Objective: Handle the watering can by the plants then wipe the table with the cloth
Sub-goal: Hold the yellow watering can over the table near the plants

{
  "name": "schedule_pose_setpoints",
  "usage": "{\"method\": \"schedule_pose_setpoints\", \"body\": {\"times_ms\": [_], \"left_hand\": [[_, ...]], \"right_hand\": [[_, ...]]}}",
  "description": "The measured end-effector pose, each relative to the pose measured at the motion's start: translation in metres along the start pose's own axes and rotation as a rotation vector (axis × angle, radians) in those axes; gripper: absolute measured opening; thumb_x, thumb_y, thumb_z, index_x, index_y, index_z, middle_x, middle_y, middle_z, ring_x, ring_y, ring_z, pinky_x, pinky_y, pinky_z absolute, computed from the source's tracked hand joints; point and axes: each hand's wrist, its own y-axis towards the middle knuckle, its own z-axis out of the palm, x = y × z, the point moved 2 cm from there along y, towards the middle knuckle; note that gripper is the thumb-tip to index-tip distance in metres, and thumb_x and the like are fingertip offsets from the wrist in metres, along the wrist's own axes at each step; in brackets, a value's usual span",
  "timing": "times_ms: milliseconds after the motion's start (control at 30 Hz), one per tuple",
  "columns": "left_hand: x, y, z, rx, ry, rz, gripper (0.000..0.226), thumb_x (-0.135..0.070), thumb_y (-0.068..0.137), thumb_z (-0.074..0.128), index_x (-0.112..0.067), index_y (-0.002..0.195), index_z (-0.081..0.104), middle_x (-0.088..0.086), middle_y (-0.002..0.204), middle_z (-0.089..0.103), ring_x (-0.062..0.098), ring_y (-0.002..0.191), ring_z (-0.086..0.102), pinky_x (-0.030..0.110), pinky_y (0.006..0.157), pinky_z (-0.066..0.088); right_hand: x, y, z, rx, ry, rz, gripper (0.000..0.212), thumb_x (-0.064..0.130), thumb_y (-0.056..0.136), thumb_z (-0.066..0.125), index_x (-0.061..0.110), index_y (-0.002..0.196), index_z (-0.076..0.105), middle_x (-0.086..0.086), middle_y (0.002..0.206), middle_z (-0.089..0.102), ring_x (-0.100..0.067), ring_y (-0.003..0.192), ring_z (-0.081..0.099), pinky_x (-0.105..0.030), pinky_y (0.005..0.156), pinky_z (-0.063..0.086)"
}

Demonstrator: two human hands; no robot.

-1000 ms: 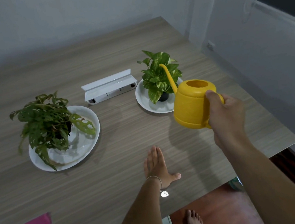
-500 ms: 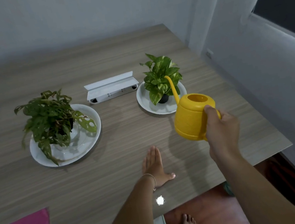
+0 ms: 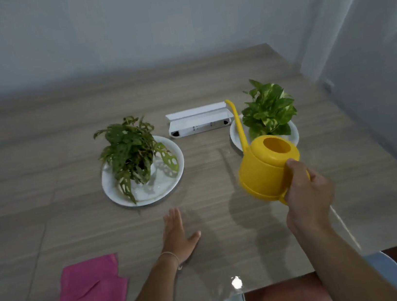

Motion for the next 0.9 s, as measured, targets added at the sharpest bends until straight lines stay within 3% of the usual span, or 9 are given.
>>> {"method": "schedule_pose_setpoints", "body": {"times_ms": [133, 300, 600, 733, 900], "left_hand": [[0.045, -0.010, -0.027, -0.055, -0.001, -0.077, 0.103, -0.045, 0.089, 0.065, -0.007, 0.156, -0.004, 0.012, 0.165, -0.009, 0.030, 0.152, -0.014, 0.037, 0.123, 0.000], [0.082, -0.024, -0.045, -0.085, -0.001, -0.120, 0.101, -0.044, 0.090, 0.064, -0.005, 0.156, -0.002, 0.012, 0.166, -0.006, 0.030, 0.152, -0.013, 0.037, 0.123, 0.002], [0.103, -0.031, -0.051, 0.187, 0.100, -0.162, 0.131, -0.071, 0.076, 0.064, -0.007, 0.151, -0.022, 0.010, 0.160, -0.031, 0.026, 0.148, -0.026, 0.042, 0.123, -0.004], [0.100, -0.033, -0.046, 0.217, 0.145, -0.193, 0.143, -0.078, 0.065, 0.066, -0.011, 0.148, -0.031, 0.007, 0.155, -0.040, 0.026, 0.145, -0.034, 0.046, 0.121, -0.008], [0.099, -0.034, -0.045, 0.230, 0.172, -0.213, 0.148, -0.080, 0.061, 0.066, -0.012, 0.147, -0.033, 0.007, 0.154, -0.042, 0.026, 0.143, -0.037, 0.045, 0.120, -0.012]], "right_hand": [[-0.002, -0.024, 0.029, 0.080, 0.014, 0.004, 0.052, 0.053, 0.076, 0.070, 0.023, 0.049, 0.038, 0.008, 0.051, 0.029, -0.017, 0.055, 0.031, -0.041, 0.056, 0.030], [0.005, -0.057, 0.070, 0.201, 0.015, -0.014, 0.048, 0.052, 0.077, 0.067, 0.024, 0.048, 0.040, 0.012, 0.048, 0.031, -0.010, 0.052, 0.032, -0.036, 0.056, 0.031], [0.022, -0.100, 0.134, 0.406, -0.062, -0.019, 0.053, 0.038, 0.084, 0.067, 0.026, 0.046, 0.032, 0.012, 0.048, 0.023, -0.010, 0.047, 0.026, -0.032, 0.052, 0.023], [0.027, -0.111, 0.150, 0.453, -0.063, -0.011, 0.055, 0.021, 0.090, 0.067, 0.025, 0.051, 0.029, 0.014, 0.048, 0.021, -0.010, 0.047, 0.023, -0.030, 0.051, 0.020], [0.035, -0.116, 0.159, 0.471, -0.091, 0.021, 0.050, 0.021, 0.092, 0.067, 0.022, 0.060, 0.028, 0.008, 0.051, 0.023, -0.016, 0.052, 0.025, -0.035, 0.056, 0.021]]}}
